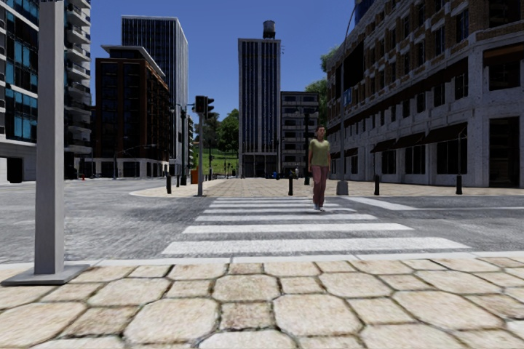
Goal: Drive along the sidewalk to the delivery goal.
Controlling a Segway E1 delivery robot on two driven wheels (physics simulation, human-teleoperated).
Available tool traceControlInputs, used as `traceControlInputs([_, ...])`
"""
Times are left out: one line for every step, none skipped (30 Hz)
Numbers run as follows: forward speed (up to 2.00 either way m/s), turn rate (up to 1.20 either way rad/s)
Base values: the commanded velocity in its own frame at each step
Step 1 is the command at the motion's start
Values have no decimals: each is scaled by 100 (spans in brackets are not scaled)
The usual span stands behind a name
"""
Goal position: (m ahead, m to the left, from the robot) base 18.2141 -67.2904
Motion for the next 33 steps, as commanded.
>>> traceControlInputs([200,0])
traceControlInputs([200,0])
traceControlInputs([200,0])
traceControlInputs([200,0])
traceControlInputs([200,0])
traceControlInputs([200,0])
traceControlInputs([200,0])
traceControlInputs([200,0])
traceControlInputs([200,0])
traceControlInputs([200,0])
traceControlInputs([200,0])
traceControlInputs([200,0])
traceControlInputs([200,0])
traceControlInputs([200,0])
traceControlInputs([200,0])
traceControlInputs([200,0])
traceControlInputs([200,0])
traceControlInputs([200,0])
traceControlInputs([200,0])
traceControlInputs([200,0])
traceControlInputs([200,0])
traceControlInputs([200,0])
traceControlInputs([200,0])
traceControlInputs([200,0])
traceControlInputs([200,0])
traceControlInputs([200,0])
traceControlInputs([200,0])
traceControlInputs([200,0])
traceControlInputs([200,0])
traceControlInputs([200,0])
traceControlInputs([200,0])
traceControlInputs([200,0])
traceControlInputs([200,0])
